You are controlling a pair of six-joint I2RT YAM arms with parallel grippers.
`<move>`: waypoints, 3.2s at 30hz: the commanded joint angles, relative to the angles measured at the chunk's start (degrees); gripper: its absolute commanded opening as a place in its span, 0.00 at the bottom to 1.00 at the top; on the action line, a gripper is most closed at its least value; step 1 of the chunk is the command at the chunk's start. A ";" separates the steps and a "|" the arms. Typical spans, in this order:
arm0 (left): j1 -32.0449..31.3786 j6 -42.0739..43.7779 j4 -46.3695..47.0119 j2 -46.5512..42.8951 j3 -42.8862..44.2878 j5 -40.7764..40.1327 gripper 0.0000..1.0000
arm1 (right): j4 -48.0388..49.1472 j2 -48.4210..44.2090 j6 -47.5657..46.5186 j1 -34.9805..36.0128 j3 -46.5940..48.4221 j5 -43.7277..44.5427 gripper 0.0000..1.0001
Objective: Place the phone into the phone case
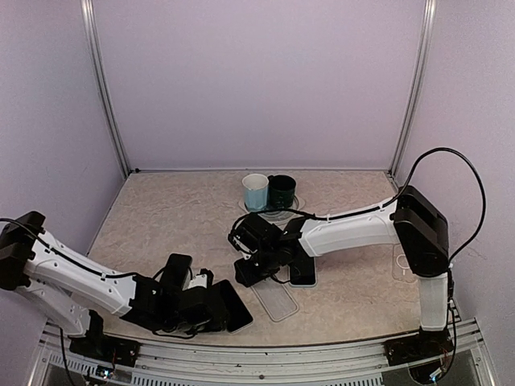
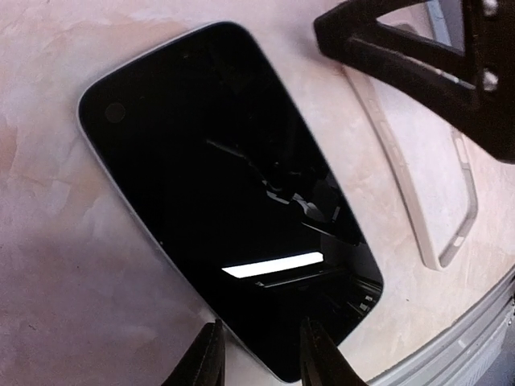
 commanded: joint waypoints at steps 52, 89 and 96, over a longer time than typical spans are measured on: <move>15.28 6.74 -29.38 -27.60 6.87 -25.96 0.99 | -27.39 14.02 4.15 13.15 21.92 14.51 0.61; 18.37 12.38 -22.75 -20.20 9.22 -22.65 0.99 | 1.33 -16.64 1.12 3.92 -14.71 17.94 0.54; 18.54 13.16 -22.04 -18.19 9.79 -22.02 0.99 | -0.58 -13.92 3.96 4.96 -13.65 18.89 0.55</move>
